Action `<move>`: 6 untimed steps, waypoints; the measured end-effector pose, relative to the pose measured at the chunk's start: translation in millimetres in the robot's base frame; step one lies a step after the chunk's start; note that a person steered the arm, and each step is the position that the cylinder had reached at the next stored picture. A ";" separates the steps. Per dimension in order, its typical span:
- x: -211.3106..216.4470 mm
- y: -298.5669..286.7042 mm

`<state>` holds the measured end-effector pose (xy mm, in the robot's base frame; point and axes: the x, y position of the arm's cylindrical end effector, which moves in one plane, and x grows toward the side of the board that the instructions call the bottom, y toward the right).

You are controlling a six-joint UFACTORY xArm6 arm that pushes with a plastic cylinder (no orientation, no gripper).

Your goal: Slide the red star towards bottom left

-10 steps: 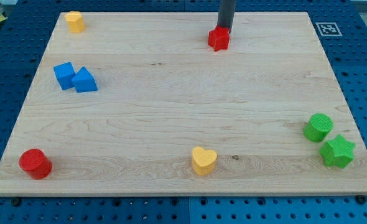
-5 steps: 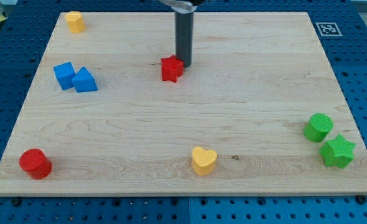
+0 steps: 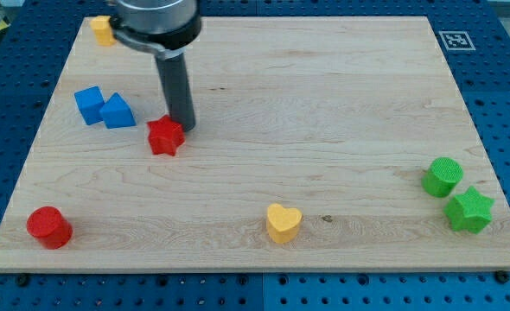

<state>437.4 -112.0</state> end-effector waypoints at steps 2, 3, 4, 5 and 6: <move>41.9 -42.0; 63.2 -59.8; 80.3 -77.8; 82.5 -84.9; 68.8 -53.7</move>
